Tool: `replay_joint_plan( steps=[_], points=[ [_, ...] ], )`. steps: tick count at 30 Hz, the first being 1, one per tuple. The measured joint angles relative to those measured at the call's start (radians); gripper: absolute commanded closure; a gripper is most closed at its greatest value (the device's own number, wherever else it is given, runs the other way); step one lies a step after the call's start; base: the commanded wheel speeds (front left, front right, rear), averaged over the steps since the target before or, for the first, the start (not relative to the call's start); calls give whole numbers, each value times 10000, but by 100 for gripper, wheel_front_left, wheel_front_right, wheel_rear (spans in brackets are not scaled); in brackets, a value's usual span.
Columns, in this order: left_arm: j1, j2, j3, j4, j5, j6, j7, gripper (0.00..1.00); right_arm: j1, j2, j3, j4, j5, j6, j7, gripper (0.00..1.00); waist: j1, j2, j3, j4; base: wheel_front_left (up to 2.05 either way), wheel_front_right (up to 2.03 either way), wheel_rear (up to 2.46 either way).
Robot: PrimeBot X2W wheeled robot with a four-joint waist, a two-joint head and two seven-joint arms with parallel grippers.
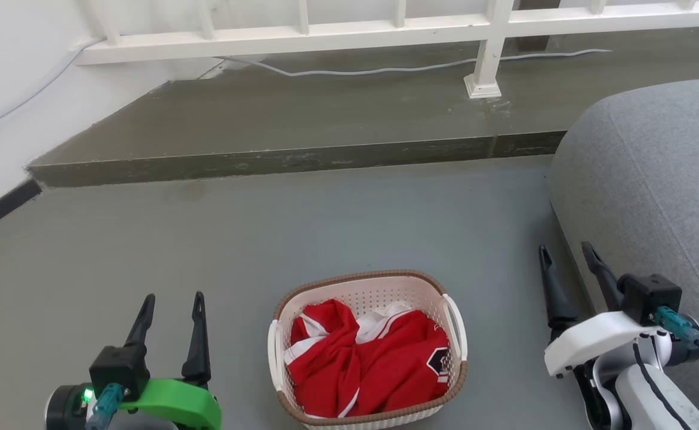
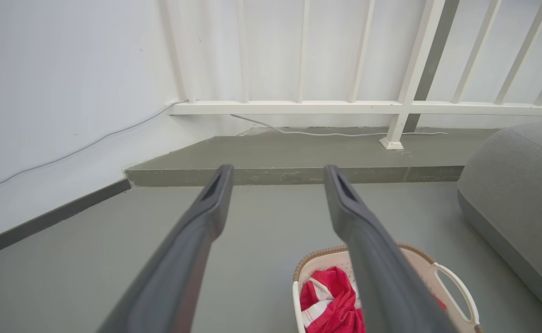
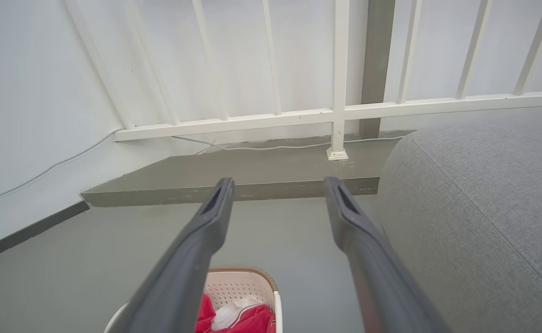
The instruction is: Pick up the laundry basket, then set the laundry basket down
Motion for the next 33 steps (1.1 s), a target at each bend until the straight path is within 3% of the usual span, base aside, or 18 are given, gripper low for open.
replay_joint_plan(
  steps=[27,28,33],
  points=[
    [818,-378,385,-715,792,0,228,0,682,-117,-104,-955,-178,-79,65,0,0,0,-39,77,0,0,0],
    [818,-385,407,-761,819,0,230,100,722,-117,-104,-984,-180,-90,100,100,0,0,-42,76,0,0,0],
    [863,-462,261,-311,746,-2,234,100,1049,119,-10,-560,-153,-61,136,100,0,0,-42,77,0,0,0]
  ],
)
